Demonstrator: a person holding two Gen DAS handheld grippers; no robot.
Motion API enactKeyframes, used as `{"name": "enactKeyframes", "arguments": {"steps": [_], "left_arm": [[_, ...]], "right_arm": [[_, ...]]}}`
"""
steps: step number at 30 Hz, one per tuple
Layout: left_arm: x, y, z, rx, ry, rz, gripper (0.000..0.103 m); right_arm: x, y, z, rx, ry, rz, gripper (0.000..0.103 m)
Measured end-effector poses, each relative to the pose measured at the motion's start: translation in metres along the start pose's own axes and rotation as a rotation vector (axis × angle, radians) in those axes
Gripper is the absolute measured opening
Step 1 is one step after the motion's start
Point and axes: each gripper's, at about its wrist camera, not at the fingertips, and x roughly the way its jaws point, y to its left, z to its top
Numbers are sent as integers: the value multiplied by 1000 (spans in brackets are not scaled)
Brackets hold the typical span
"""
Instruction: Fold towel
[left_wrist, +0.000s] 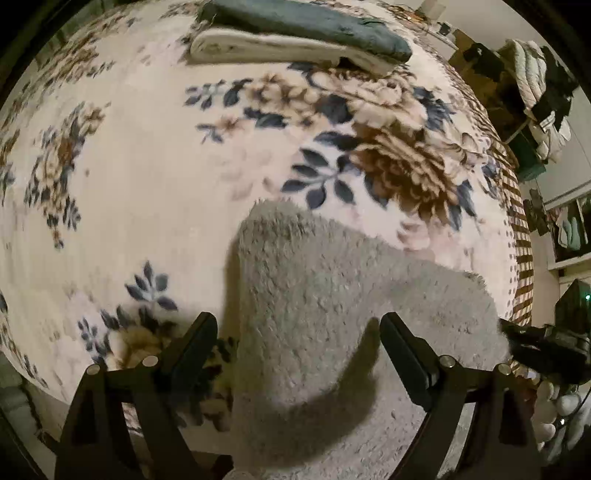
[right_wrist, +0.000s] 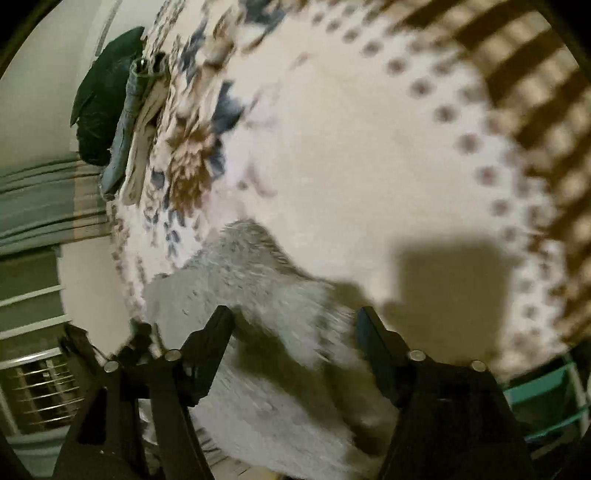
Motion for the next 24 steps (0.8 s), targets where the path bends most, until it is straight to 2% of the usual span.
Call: {"name": "enactKeyframes", "arguments": {"steps": [1, 2, 3, 4, 6, 7, 8, 9, 11, 13, 15, 16, 17, 19, 20, 21, 24], "left_arm": [[2, 2, -3, -8, 6, -6, 90], [4, 4, -5, -10, 12, -11, 90], [6, 5, -7, -12, 15, -11, 90], [7, 6, -9, -10, 15, -10, 90], [9, 8, -11, -17, 21, -13, 90], [9, 9, -11, -25, 22, -17, 90], [7, 9, -11, -27, 26, -17, 90], [2, 7, -10, -22, 23, -9, 90], [-15, -5, -5, 25, -6, 7, 90], [-35, -29, 5, 107, -40, 11, 90], [-45, -51, 14, 168, -54, 4, 90], [-48, -62, 18, 195, -59, -6, 90], [-49, -71, 22, 217, -65, -14, 90], [-46, -90, 29, 262, -67, -11, 90], [-44, -96, 32, 274, -61, -8, 90], [-42, -101, 33, 281, -56, -10, 90], [-38, -116, 34, 298, -44, -30, 90]], "right_arm": [[-2, 7, -2, -32, -25, -25, 27], [-8, 16, -3, -62, -69, -29, 21], [-17, 22, -5, -70, -119, -30, 8], [-24, 27, -7, -76, -165, -29, 1], [-46, 31, -1, -70, -288, -48, 0], [-49, 31, 5, -68, -309, -60, 0], [-44, 29, 13, -53, -281, -52, 0], [-33, 23, 20, -16, -197, -11, 1], [-23, 19, 20, 11, -122, 4, 2], [-19, 17, 8, -21, -77, -22, 10], [-12, 10, -6, -21, -28, -9, 63], [-9, 4, -13, -17, 4, 1, 70], [4, 0, -14, 6, 58, 10, 73], [20, -5, -16, 34, 96, 9, 69], [19, -3, -17, 19, 56, 4, 38], [17, 2, -17, 1, 12, -20, 30], [-13, 33, -26, -116, -163, -44, 24]]}}
